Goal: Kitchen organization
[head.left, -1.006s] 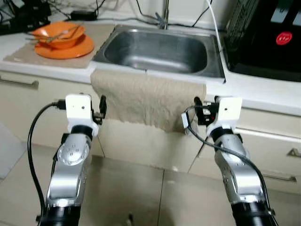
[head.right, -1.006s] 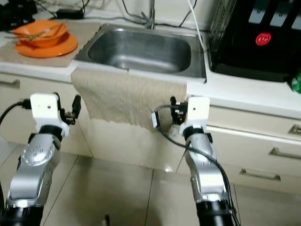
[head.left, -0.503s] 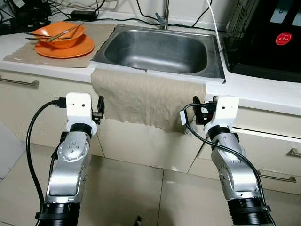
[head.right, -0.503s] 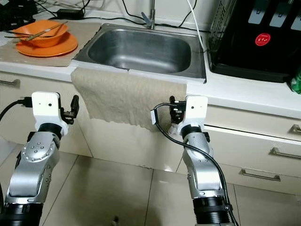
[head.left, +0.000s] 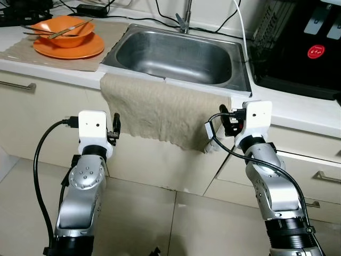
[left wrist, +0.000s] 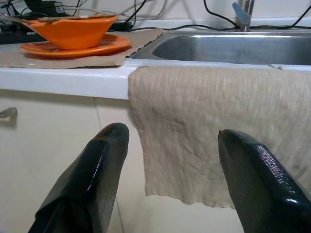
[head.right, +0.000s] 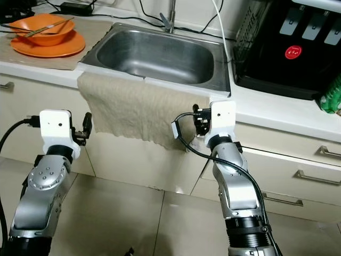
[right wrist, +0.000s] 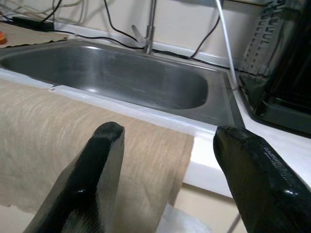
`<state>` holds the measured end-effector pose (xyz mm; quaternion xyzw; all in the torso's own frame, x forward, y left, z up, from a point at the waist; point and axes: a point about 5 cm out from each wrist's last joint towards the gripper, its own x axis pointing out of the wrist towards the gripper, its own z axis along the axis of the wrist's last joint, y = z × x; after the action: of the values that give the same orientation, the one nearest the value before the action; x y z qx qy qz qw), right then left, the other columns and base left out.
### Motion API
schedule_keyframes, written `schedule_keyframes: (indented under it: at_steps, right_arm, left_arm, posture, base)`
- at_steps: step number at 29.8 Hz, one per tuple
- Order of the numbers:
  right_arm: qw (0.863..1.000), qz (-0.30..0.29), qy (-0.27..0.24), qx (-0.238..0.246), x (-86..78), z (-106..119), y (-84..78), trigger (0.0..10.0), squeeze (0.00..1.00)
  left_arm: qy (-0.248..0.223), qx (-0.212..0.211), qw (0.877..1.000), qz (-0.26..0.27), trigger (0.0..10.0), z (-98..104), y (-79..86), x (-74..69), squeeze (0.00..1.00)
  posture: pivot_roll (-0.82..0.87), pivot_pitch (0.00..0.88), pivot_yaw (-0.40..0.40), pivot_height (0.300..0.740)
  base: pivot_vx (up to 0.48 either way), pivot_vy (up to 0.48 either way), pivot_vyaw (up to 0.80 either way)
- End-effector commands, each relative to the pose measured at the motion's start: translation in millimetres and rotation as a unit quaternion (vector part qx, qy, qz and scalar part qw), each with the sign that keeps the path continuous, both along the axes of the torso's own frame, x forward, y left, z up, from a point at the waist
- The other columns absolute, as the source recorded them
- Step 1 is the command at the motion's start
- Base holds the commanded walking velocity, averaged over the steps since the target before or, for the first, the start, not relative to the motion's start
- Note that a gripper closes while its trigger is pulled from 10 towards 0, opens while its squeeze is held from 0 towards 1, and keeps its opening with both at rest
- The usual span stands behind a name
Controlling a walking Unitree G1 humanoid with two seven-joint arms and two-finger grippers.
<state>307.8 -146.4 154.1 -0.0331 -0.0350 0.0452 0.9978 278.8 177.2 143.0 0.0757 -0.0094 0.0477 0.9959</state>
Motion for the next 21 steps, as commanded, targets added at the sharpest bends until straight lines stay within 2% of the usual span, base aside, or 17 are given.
schedule_keyframes:
  at_steps: [1,4,6,11,13,16,18,21]
  right_arm:
    - [1.000,-0.011,-0.007,0.004,0.9,4.7,-4.6,10.0,0.00]
    - [0.999,-0.027,0.007,0.022,-7.8,-6.4,-2.1,10.0,0.00]
    - [0.999,-0.025,0.008,0.017,-8.6,-7.2,-1.1,10.0,0.00]
    - [1.000,-0.006,0.010,0.008,-9.5,-8.7,7.4,10.0,0.00]
    - [1.000,-0.004,-0.006,0.002,-7.4,-1.2,9.8,10.0,0.00]
    - [1.000,-0.007,-0.021,-0.004,-6.2,5.7,10.7,10.0,0.00]
    - [0.998,0.003,-0.056,0.007,-3.8,25.0,14.6,10.0,0.00]
    - [0.997,0.008,-0.073,0.011,-2.3,35.2,16.6,10.0,0.00]
  left_arm:
    - [-0.003,-0.002,1.000,0.000,10.0,3.0,-2.1,-1.1,0.00]
    - [0.010,-0.058,0.998,0.010,10.0,0.4,1.5,-5.7,0.00]
    - [0.011,-0.064,0.998,0.011,10.0,-0.1,2.1,-5.3,0.00]
    - [0.014,-0.026,0.999,0.017,10.0,0.0,4.5,-2.3,0.00]
    - [-0.013,-0.006,1.000,0.013,10.0,12.3,3.2,0.4,0.00]
    - [-0.035,0.002,0.999,0.012,10.0,21.6,2.3,0.6,0.00]
    - [-0.071,0.003,0.997,-0.002,10.0,44.0,1.1,2.3,0.00]
    - [-0.092,0.007,0.996,-0.009,10.0,56.6,0.6,3.6,0.00]
  posture:
    - [-0.01,0.004,-0.084,0.740]
    - [0.00,0.000,-0.058,0.740]
    - [0.00,0.000,-0.058,0.740]
    - [0.00,0.000,-0.061,0.740]
    - [0.00,0.000,-0.062,0.740]
    - [0.00,0.000,-0.066,0.740]
    - [0.00,0.000,-0.069,0.740]
    - [0.00,0.000,-0.067,0.740]
  base:
    - [0.000,0.000,0.00]
    - [0.000,0.000,0.00]
    - [0.000,0.000,0.00]
    - [0.000,0.000,0.00]
    - [0.000,0.000,0.00]
    - [0.000,0.000,0.00]
    - [0.000,0.000,0.00]
    - [0.000,0.000,0.00]
